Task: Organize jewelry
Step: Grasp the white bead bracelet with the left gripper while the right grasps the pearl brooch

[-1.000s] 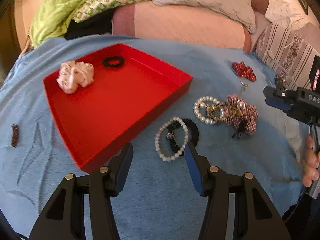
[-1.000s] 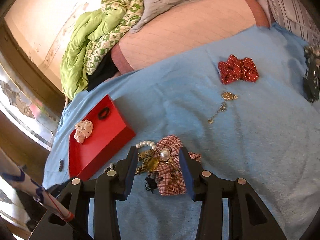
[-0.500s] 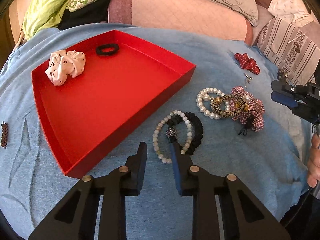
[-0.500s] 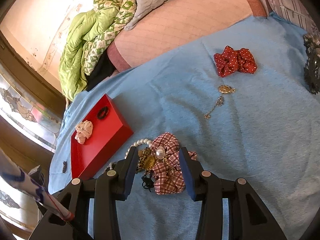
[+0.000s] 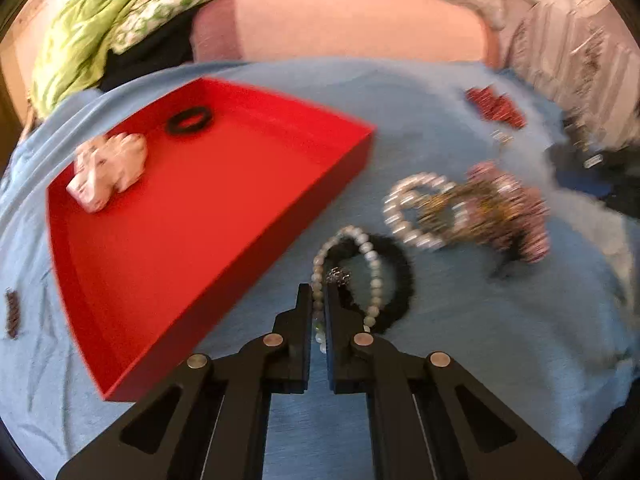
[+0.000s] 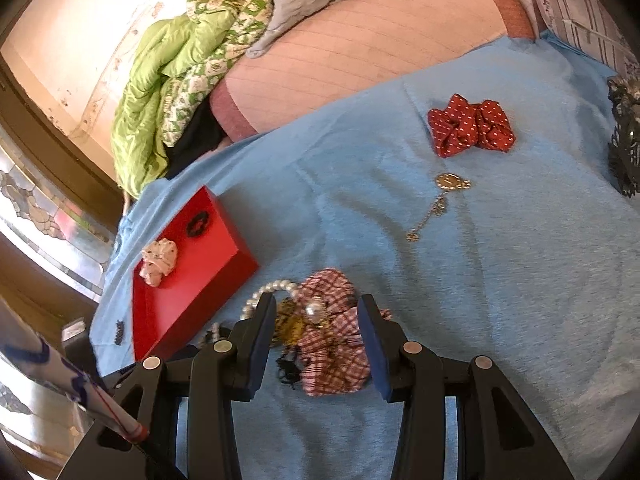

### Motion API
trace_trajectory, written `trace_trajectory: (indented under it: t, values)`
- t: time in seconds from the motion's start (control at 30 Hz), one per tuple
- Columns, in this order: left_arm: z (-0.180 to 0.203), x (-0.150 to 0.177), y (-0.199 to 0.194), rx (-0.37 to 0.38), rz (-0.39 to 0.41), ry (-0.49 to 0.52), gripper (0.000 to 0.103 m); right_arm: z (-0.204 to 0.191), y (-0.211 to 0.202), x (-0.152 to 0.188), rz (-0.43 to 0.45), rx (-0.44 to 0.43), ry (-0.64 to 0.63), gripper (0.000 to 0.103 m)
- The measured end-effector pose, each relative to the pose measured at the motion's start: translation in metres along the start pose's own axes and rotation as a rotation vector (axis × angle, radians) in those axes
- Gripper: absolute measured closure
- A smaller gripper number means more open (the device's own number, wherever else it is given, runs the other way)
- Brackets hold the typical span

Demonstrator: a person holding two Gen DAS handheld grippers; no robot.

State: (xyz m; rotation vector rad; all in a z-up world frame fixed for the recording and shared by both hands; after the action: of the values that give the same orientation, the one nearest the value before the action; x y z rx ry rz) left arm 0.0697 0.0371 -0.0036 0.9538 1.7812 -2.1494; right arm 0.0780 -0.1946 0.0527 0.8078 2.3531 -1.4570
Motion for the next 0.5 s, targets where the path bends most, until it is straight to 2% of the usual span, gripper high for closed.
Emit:
trace_trajectory:
  t: [0.17,0.27,0.43,0.5]
  values:
    - [0.016,-0.022,-0.049,0.115,0.227,0.047,0.098,0.02,0.013,0.002,-0.053,0.029,0.068,0.057]
    - [0.017,-0.029,-0.064,0.147,0.297,0.039,0.098,0.028,0.02,0.007,-0.086,0.028,0.105,0.057]
    - [0.006,-0.03,-0.054,0.121,0.252,0.014,0.098,0.03,0.032,0.013,-0.122,0.008,0.127,0.057]
    - [0.004,-0.031,-0.053,0.115,0.251,0.01,0.098,0.031,0.032,0.012,-0.112,0.044,0.121,0.058]
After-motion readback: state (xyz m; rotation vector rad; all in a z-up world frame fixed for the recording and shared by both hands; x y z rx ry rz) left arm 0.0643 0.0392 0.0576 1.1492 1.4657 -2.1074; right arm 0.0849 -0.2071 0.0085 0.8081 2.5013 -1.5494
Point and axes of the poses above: each gripper's, at about its wrist camera, not at the fingertips, and y roughly the way its jaws point, z to its right, x to its underside, the point moved 4 cm from there along y, roughly the way its jaws point, and after that the axes turned 3 degrees about x, right-handed, at the moved point
